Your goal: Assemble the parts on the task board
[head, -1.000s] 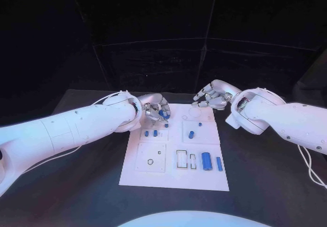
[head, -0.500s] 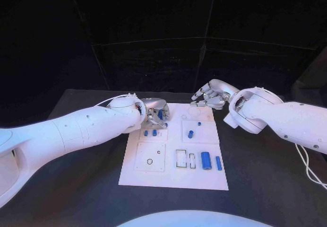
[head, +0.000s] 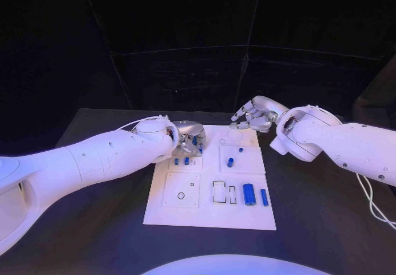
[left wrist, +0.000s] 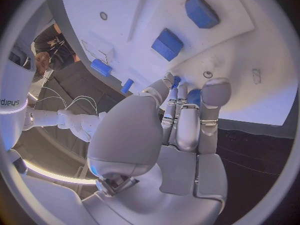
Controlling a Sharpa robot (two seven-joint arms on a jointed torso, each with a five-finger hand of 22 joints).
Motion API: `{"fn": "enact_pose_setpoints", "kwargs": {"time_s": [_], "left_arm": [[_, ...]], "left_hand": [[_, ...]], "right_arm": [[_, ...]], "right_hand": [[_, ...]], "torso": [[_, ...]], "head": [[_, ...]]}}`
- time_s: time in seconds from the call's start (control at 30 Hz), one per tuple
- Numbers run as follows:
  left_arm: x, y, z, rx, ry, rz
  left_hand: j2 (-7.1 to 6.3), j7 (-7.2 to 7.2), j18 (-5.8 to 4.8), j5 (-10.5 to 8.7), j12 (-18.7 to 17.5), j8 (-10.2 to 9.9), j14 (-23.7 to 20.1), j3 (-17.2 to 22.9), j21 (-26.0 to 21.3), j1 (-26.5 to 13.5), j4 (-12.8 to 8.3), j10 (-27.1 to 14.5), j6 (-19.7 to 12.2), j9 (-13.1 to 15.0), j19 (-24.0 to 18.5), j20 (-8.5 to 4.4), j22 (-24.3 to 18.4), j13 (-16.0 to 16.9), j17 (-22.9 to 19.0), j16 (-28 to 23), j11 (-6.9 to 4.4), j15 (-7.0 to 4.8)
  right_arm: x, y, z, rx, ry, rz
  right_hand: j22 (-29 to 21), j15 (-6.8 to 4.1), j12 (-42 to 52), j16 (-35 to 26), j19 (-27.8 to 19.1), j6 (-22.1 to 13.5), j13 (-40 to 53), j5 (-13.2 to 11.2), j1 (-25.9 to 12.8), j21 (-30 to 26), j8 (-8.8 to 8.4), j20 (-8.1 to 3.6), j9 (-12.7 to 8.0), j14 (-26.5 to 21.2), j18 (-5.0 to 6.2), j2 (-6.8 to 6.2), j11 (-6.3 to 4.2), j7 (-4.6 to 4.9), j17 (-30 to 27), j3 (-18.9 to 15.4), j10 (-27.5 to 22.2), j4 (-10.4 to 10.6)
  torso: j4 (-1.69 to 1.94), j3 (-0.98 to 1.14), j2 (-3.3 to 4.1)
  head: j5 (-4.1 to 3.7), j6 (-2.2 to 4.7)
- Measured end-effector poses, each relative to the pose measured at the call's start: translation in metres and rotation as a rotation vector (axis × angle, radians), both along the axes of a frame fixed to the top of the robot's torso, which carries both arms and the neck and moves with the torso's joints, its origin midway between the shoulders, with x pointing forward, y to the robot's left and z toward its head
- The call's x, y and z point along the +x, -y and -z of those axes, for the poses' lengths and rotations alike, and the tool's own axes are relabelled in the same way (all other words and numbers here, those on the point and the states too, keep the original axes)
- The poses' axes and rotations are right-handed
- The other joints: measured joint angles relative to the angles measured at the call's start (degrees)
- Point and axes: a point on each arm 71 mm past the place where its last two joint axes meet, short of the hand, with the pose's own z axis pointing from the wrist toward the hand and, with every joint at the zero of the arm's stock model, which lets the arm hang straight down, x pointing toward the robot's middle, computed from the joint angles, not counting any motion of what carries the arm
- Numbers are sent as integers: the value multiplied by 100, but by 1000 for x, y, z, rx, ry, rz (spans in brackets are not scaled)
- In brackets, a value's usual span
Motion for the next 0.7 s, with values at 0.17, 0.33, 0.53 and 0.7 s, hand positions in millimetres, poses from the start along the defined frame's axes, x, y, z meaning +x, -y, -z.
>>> {"fn": "enact_pose_setpoints", "kwargs": {"time_s": [0.17,0.33,0.53,0.7], "left_arm": [[-1,1,2,7,-1,4],[0,1,2,14,1,4],[1,1,2,24,8,-1],[0,0,2,24,20,-4]], "left_hand": [[0,-11,0,0,-92,-82,-3,153,65,0,-26,114,111,0,0,0,100,-75,-38,0,-11,-3],[51,-40,0,0,-151,-109,-12,388,188,9,-88,322,291,0,-21,-21,223,-124,-51,40,-48,-32],[59,-53,0,-2,-263,-178,-21,726,387,18,-203,545,480,8,-21,-22,443,-154,-83,57,-74,-64],[81,-49,-87,-22,-357,-259,-21,992,476,41,-343,623,545,5,-30,-31,565,-175,-86,102,-70,-64]], "right_arm": [[0,0,0,0,0,0],[0,0,0,0,0,0],[0,0,0,0,-1,0],[0,-1,0,0,-1,-1]], "right_hand": [[0,0,0,0,0,0,0,0,0,0,0,0,0,0,0,0,0,0,0,0,0,0],[0,0,0,0,0,0,0,0,0,0,0,0,0,0,0,0,0,0,0,0,0,0],[1,0,0,0,0,0,1,0,0,0,0,0,0,0,0,0,0,0,0,0,0,0],[1,0,0,0,0,0,1,0,0,0,0,0,0,0,0,0,0,0,0,0,0,0]], "torso": [[4,1,0],[4,1,-2],[4,1,-2],[4,1,-2]], "head": [[-7,-3],[-8,-3],[-21,-1],[-29,9]]}}
